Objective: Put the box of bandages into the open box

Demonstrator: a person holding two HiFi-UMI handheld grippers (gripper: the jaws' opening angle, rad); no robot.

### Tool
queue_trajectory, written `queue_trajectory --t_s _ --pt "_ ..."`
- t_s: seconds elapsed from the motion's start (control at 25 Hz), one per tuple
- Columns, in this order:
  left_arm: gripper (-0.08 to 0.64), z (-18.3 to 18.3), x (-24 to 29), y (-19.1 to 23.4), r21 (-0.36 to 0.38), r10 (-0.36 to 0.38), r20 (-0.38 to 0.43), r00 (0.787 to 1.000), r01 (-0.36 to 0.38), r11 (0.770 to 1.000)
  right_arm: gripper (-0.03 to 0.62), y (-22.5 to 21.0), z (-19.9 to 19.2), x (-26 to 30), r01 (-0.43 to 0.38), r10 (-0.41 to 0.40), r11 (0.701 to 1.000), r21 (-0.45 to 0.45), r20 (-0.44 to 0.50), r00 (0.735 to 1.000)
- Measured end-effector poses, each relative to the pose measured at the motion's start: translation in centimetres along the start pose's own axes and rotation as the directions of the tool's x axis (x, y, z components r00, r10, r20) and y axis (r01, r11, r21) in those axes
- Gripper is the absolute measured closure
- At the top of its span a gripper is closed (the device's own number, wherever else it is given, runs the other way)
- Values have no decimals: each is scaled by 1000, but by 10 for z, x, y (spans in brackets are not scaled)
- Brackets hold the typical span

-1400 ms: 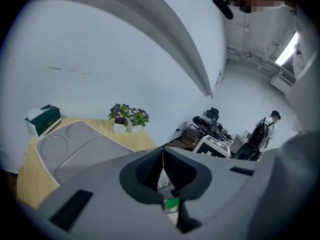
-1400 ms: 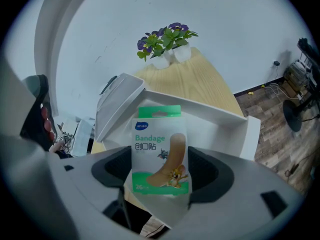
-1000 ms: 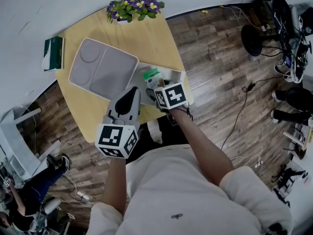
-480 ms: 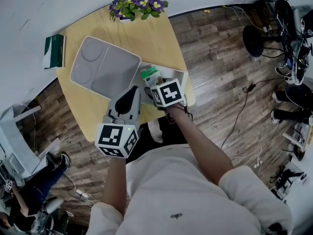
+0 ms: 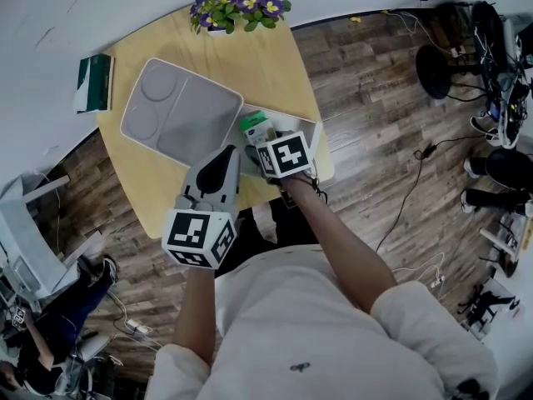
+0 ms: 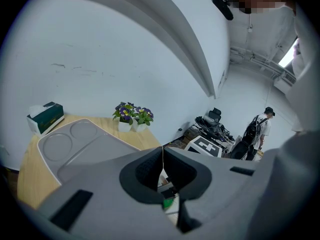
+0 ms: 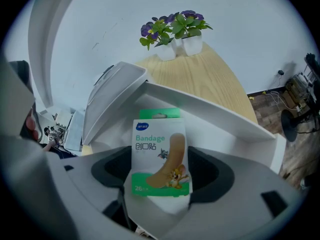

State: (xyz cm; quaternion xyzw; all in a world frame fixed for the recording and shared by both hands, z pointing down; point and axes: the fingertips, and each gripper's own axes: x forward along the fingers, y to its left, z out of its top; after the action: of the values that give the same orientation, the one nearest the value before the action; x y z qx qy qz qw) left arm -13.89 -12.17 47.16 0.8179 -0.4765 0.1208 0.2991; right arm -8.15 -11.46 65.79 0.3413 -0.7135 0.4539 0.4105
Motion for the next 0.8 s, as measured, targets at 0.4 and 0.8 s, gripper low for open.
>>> queue_trajectory --t_s 0.4,0.8 --pt "554 -1 -5 -1 -2 5 4 1000 -5 1000 235 0 -1 0 13 -13 1000 3 12 1000" --pt "554 -4 -6 -3 -6 6 5 1000 -6 1000 235 0 -1 -1 6 -7 1000 11 20 1000"
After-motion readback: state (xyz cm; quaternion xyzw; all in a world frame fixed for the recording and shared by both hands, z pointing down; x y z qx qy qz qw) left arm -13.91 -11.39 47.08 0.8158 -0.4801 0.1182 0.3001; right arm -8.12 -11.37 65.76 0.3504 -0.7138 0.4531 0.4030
